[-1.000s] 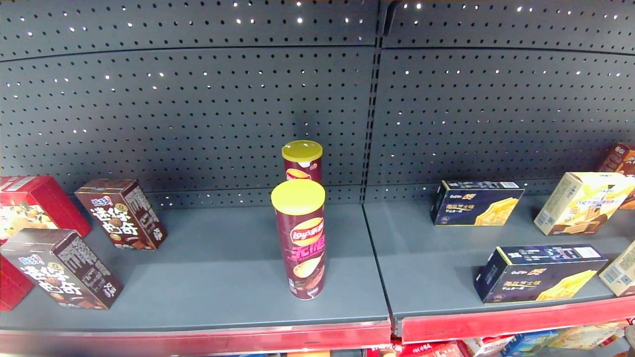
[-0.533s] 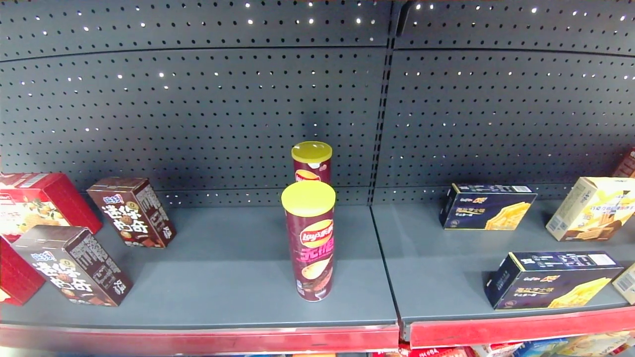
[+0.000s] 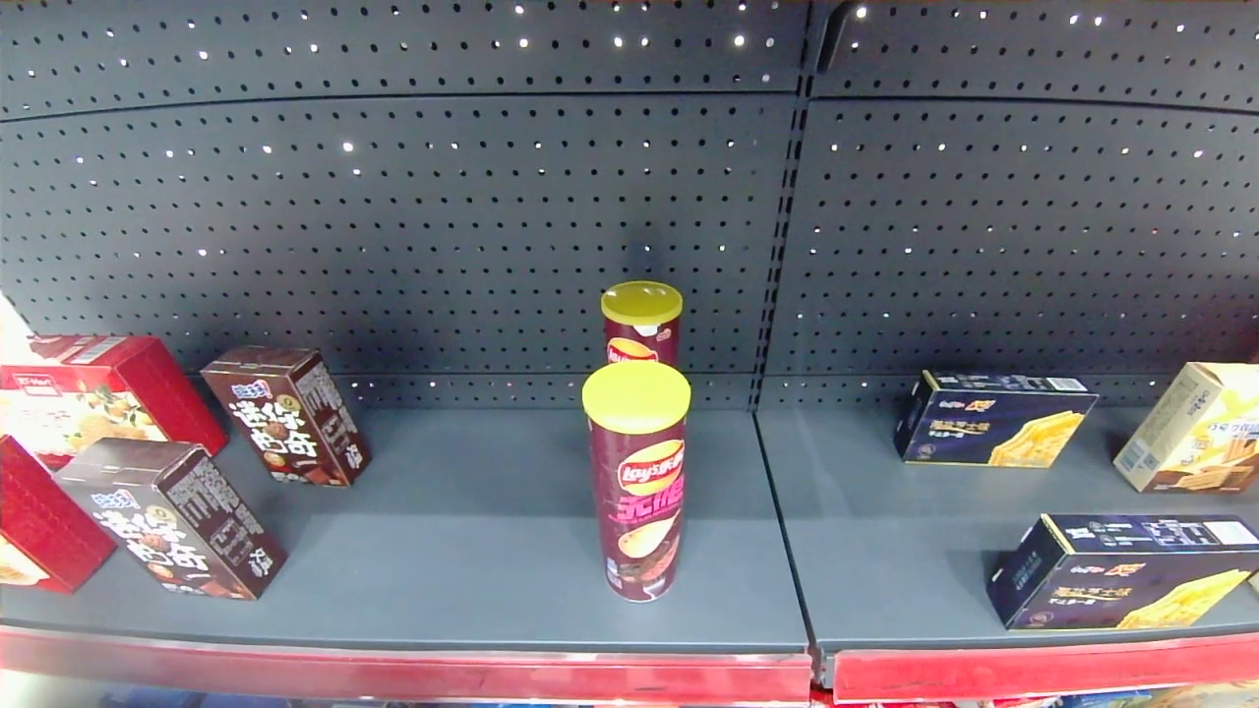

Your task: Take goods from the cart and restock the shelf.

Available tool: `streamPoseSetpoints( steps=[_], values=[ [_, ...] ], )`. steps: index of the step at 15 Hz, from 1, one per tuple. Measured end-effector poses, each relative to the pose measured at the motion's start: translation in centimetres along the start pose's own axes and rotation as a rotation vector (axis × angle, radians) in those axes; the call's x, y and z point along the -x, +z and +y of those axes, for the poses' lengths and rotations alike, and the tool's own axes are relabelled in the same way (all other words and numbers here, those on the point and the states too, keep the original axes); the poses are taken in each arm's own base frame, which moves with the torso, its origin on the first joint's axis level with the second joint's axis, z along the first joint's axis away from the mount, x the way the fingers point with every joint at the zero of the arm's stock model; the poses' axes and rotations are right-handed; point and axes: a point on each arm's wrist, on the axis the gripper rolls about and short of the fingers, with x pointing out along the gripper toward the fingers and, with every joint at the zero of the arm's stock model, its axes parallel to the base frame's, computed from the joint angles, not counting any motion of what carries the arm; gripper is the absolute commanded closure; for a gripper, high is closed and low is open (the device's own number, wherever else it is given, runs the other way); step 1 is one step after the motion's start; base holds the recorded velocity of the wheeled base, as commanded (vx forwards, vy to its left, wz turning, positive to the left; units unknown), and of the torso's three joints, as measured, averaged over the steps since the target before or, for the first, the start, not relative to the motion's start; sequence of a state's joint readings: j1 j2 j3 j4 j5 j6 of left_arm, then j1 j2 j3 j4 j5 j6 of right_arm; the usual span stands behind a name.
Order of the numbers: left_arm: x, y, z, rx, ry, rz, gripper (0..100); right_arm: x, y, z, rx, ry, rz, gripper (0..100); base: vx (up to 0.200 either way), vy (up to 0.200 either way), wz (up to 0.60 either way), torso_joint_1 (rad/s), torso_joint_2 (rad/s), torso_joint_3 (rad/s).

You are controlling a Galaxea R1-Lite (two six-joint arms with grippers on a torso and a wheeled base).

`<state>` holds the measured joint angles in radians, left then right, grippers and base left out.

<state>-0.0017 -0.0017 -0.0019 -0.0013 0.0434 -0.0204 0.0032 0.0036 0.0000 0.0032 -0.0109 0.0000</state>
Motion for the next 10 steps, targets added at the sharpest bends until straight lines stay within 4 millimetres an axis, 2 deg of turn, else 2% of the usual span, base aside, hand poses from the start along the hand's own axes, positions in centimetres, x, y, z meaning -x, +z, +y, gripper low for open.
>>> streamPoseSetpoints(
  steps=[10],
  values=[
    [-0.01, -0.05, 0.01, 0.003, -0.001, 0.001, 0, 0.00, 0.00, 0.00, 0.000, -0.001, 0.000, 0, 0.000, 0.000, 0.00, 0.000, 0.00, 0.000]
  ],
)
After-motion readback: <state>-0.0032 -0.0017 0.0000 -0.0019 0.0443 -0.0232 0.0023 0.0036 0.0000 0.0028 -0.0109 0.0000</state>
